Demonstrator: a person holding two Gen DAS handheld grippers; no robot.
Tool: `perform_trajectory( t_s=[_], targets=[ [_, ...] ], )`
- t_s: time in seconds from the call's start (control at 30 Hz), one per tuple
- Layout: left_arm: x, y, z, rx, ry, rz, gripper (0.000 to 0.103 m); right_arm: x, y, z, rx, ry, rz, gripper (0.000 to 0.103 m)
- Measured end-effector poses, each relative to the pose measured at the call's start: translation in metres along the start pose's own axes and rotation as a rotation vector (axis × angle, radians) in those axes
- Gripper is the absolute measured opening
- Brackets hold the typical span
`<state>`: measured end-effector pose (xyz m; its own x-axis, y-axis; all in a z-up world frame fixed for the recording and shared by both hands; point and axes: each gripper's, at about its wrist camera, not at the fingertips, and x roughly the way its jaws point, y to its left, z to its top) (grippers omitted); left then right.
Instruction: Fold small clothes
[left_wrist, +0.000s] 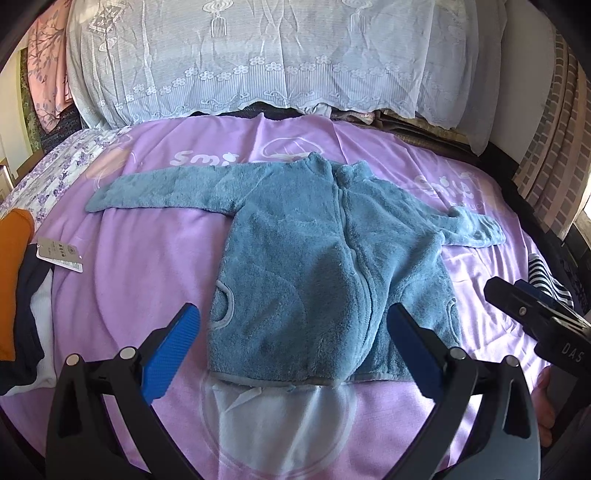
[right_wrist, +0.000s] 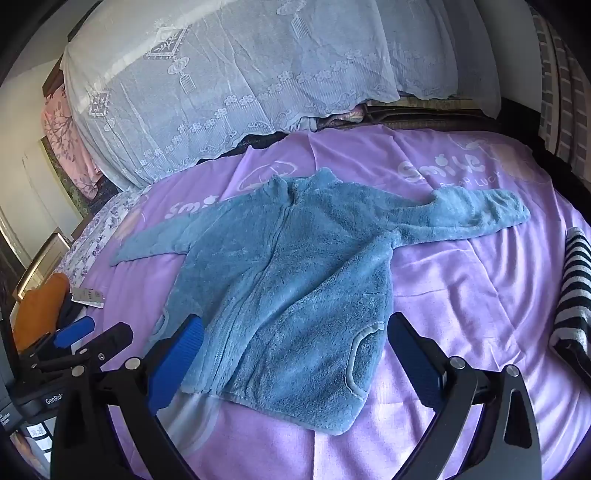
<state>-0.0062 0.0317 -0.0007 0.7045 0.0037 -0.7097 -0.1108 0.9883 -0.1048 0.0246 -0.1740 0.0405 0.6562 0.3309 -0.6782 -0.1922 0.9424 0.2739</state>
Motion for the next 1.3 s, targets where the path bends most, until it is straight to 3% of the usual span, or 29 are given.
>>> perform_trajectory(
  t_s=[1.3],
  targets=[
    [0.007,0.002,-0.0039,-0.009,0.021,0.015,0.098,0.0043,0.0046,0.0008,-0.014,0.024,0.015,0.1]
  ],
)
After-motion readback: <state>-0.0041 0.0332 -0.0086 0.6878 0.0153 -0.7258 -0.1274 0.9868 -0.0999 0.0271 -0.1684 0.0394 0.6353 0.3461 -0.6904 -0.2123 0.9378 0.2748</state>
